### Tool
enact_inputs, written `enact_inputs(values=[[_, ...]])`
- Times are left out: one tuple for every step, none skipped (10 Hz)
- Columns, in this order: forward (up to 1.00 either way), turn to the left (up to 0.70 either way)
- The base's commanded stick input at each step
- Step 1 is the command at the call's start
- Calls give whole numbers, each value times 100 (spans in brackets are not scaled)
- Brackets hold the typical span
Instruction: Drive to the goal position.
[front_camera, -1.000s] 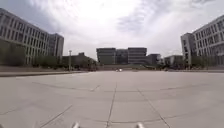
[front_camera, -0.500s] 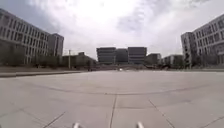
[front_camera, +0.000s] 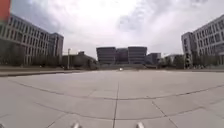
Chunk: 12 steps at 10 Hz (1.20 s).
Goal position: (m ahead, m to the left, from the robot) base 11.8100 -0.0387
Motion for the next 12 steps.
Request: enact_inputs(values=[[70,0],[70,0],[70,0],[70,0],[70,0],[70,0],[70,0],[70,0],[70,0],[70,0],[70,0],[70,0]])
